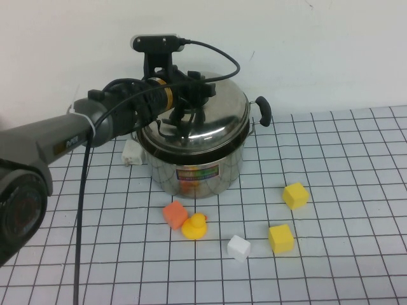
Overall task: Cover the pot
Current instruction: Place the pot lid on the pot
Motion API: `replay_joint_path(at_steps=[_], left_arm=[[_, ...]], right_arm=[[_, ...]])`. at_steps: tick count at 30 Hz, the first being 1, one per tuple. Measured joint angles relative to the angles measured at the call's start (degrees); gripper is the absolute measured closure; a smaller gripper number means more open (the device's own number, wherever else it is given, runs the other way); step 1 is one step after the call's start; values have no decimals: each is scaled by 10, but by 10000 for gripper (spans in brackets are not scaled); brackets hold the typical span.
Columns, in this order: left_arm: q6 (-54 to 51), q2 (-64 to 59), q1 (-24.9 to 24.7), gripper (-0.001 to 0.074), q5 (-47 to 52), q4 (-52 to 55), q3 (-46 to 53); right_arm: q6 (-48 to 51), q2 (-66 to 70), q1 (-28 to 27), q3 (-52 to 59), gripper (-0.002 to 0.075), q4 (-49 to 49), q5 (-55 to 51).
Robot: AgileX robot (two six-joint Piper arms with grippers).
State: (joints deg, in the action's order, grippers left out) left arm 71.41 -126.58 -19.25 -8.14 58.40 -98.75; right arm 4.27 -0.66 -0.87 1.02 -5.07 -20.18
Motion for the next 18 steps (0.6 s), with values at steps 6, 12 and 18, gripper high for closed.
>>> replay_joint_path(at_steps=[6, 12, 18], left_arm=[[27, -2, -1, 416, 8, 17, 0], [44, -2, -10, 416, 24, 53, 0], [53, -2, -22, 416, 43, 71, 0]], right_arm=[[0, 0, 0, 0, 717, 0, 0], [0, 0, 0, 0, 717, 0, 0], [0, 0, 0, 0, 717, 0, 0]])
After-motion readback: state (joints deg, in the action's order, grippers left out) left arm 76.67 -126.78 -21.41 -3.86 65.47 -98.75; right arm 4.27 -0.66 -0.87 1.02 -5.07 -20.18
